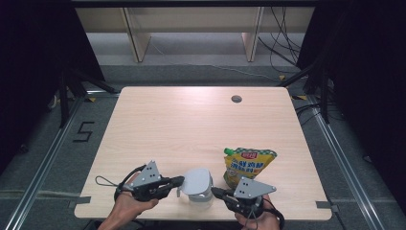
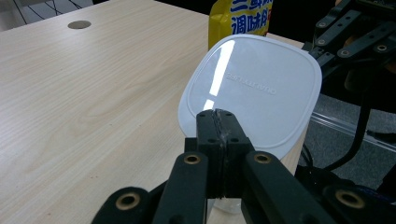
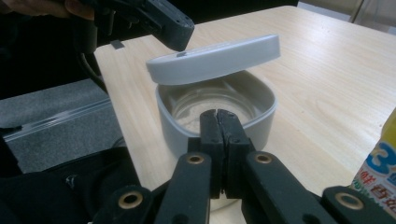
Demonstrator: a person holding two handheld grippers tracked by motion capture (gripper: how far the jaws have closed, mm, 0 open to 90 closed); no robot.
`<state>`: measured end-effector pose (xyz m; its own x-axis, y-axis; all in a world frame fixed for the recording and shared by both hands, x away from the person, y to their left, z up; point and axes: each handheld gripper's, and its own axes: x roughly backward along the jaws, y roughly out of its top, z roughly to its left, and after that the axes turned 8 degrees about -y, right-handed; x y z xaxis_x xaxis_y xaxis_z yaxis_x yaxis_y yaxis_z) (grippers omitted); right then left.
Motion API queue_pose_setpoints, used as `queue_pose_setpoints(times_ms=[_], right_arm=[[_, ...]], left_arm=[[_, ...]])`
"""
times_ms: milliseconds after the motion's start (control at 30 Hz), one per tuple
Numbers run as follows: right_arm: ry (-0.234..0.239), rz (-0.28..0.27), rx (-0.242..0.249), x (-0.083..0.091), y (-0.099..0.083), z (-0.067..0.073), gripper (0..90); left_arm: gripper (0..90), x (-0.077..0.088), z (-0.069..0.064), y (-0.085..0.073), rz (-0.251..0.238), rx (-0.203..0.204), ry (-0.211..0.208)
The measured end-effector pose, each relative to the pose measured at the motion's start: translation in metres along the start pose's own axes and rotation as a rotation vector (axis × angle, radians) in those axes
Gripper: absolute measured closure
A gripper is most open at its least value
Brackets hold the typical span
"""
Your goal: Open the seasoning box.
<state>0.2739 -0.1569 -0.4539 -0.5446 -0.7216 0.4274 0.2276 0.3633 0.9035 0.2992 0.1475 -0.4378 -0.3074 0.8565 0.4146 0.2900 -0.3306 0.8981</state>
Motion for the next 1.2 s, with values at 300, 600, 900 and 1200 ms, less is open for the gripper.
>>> queue_pose_setpoints(times_ms=[300, 600, 900, 1200], right_arm=[[0.004, -0.024, 0.018, -0.002, 0.010, 0.002, 90.0], [-0.002, -0.038, 0.021, -0.001, 0.015, 0.004, 90.0], [0.003, -0.048, 0.064, -0.006, 0.029, 0.005, 90.0], [0.020, -0.063, 0.106, -0.011, 0.045, 0.010, 90.0]], left_arm=[[88.1, 0.000, 0.000, 0.000, -0.009, -0.002, -0.007], [61.0, 0.022, 0.002, -0.009, -0.013, -0.018, -0.036], [38.0, 0.025, 0.004, -0.052, 0.032, 0.052, 0.030], [32.8, 0.026, 0.006, -0.068, 0.078, 0.051, 0.077]])
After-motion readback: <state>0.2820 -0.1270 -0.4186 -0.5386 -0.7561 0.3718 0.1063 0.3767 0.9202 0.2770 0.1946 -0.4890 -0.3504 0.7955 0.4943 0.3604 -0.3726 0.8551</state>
